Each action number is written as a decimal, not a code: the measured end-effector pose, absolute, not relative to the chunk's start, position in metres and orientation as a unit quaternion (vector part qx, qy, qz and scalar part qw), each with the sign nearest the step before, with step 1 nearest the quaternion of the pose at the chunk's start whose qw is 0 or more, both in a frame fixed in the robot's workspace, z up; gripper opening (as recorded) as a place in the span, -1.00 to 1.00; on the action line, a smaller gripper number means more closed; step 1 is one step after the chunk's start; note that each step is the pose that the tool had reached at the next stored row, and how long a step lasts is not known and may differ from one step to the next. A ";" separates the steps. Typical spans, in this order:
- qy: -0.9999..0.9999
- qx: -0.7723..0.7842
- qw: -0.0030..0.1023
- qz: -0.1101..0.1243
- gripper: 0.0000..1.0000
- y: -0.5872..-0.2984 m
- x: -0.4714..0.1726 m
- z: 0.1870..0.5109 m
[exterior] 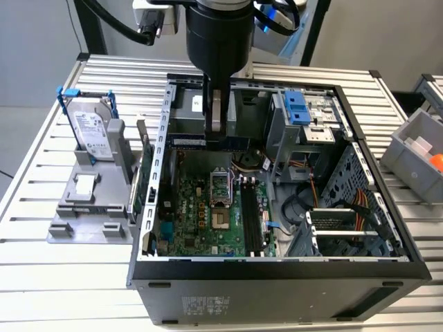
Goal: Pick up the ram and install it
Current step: 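Pick up the ram and move it above insertion slot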
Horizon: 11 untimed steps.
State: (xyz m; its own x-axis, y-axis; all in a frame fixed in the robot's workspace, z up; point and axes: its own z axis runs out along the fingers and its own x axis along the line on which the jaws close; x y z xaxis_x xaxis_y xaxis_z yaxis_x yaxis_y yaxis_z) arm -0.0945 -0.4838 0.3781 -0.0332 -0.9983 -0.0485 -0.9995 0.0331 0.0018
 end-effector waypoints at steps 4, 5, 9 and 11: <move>0.722 -0.692 0.017 0.017 -1.00 -0.480 -0.089 0.378; 0.723 -0.690 0.017 0.017 -1.00 -0.480 -0.088 0.378; 0.731 -0.682 0.017 0.017 -1.00 -0.478 -0.085 0.378; 0.735 -0.678 0.017 0.017 -1.00 -0.477 -0.083 0.378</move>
